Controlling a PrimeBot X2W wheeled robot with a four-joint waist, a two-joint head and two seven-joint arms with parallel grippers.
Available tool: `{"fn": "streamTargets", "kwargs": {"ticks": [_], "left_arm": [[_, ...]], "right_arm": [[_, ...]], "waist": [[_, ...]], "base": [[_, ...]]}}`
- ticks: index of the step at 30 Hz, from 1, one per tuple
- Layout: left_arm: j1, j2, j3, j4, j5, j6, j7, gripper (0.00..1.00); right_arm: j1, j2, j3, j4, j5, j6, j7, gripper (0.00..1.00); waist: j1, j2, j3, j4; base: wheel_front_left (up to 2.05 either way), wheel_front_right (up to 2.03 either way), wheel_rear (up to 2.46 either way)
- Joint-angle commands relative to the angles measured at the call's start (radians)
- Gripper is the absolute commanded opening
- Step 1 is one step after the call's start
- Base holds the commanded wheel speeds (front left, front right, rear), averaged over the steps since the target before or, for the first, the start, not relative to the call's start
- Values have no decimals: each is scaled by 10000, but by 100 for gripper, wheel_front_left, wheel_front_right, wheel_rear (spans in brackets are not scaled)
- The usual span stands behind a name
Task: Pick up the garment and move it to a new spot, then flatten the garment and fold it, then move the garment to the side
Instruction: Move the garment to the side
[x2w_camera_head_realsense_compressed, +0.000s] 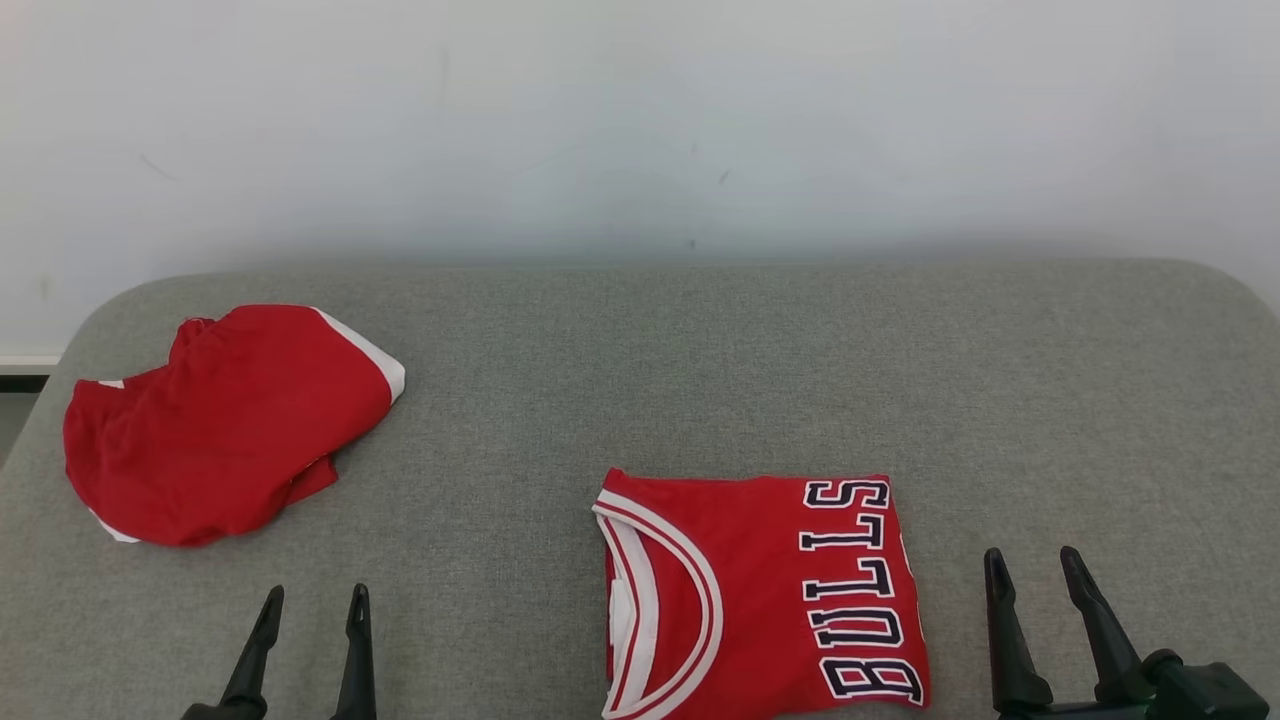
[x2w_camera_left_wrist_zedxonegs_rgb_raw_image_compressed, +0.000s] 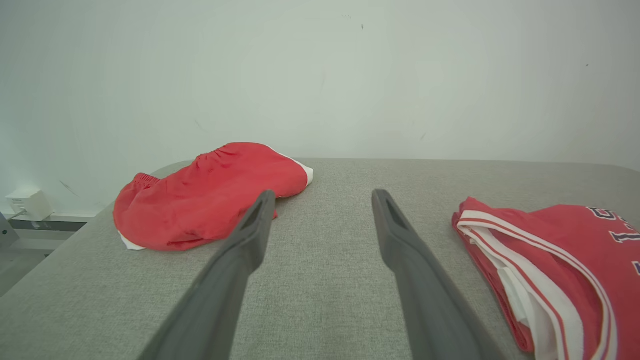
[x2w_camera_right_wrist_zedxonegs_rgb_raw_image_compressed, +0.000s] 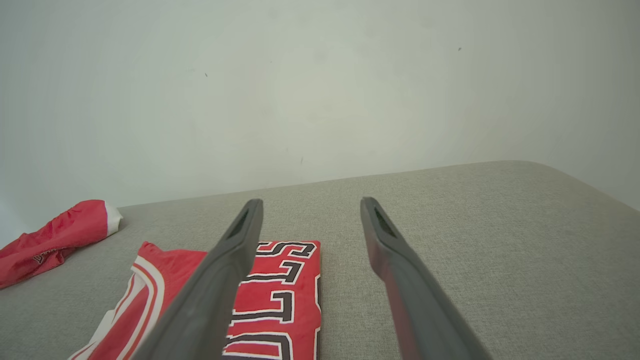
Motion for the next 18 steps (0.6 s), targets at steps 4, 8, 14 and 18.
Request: {"fn": "streamTargets", "kwargs": {"ticks": [4,8,14,18], "left_arm": [[132,46,-6,-103,124,-14,-31,100],[166,49,13,-164,161,-14,-31,100],[190,129,-94,-227,116,-14,-31,100],[184,192,-157,-242,37,-14,-31,100]], "right_arm": [[95,-45,54,38,-85,-23,-46,100],[102,-55,75,56,-112,-23,-49,100],[102,-68,112,99,-112,-23,-50,100],[76,-76,117,158,-98,-23,-50,100]], "waist": [[0,0,-21,9],[0,0,-31,6],[0,0,-32,20],[0,0,-26,53]], "base": [[0,0,0],[0,0,0],[0,0,0],[0,0,0]]}}
